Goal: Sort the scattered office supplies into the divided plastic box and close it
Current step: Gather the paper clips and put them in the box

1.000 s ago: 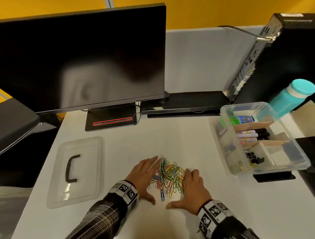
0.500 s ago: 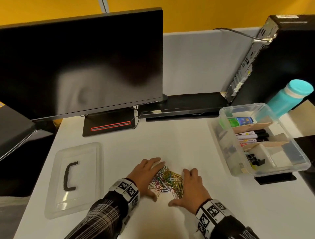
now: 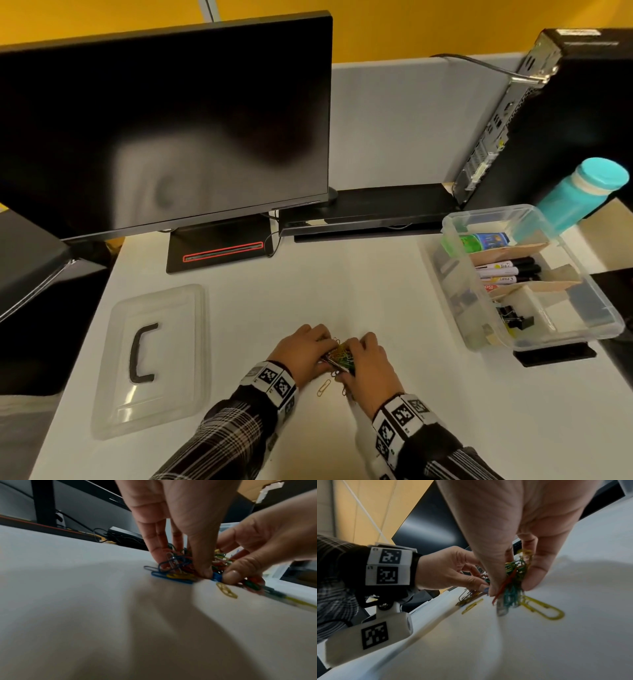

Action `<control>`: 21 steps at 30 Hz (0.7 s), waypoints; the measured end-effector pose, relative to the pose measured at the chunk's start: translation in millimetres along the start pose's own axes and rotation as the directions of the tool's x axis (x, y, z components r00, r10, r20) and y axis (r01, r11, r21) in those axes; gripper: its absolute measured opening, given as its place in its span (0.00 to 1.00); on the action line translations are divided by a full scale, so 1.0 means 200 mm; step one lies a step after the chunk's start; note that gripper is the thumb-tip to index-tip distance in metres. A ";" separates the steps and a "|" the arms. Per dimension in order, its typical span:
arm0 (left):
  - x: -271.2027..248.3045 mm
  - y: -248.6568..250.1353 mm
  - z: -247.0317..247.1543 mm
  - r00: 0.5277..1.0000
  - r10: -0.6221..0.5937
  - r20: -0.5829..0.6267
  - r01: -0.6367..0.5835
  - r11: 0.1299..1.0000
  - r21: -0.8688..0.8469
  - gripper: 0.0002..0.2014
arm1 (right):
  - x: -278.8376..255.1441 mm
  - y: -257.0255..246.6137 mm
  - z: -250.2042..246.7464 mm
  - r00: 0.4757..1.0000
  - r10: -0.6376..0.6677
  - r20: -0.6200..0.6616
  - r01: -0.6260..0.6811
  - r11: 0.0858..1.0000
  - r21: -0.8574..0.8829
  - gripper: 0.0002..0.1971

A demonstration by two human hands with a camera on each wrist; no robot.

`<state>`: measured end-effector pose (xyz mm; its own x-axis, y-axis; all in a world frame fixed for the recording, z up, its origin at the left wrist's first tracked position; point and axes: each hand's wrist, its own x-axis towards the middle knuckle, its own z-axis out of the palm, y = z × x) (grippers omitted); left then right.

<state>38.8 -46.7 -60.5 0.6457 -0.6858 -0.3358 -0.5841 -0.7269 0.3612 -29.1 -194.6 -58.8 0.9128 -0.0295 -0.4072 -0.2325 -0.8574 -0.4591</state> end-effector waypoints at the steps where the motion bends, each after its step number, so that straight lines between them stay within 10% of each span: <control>1: 0.00 0.00 0.01 1.000 0.007 -0.005 -0.007 1.000 0.028 0.20 | 0.00 0.00 0.00 1.000 -0.014 -0.012 0.014 1.000 -0.014 0.21; 11: -0.01 0.07 -0.03 0.998 -0.044 0.055 0.031 0.976 0.217 0.17 | 0.03 0.04 -0.02 0.991 -0.131 -0.012 0.128 0.981 -0.147 0.16; 21: 0.00 0.13 -0.08 0.998 -0.039 -0.044 0.043 0.996 0.075 0.16 | 0.01 0.10 -0.07 0.984 -0.103 -0.144 0.121 0.984 0.127 0.14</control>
<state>30.5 -65.6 -37.7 0.6892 -0.6543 -0.3112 -0.5915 -0.7562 0.2800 -26.6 -218.8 -57.3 0.9706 -0.0147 -0.2402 -0.1608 -0.7821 -0.6020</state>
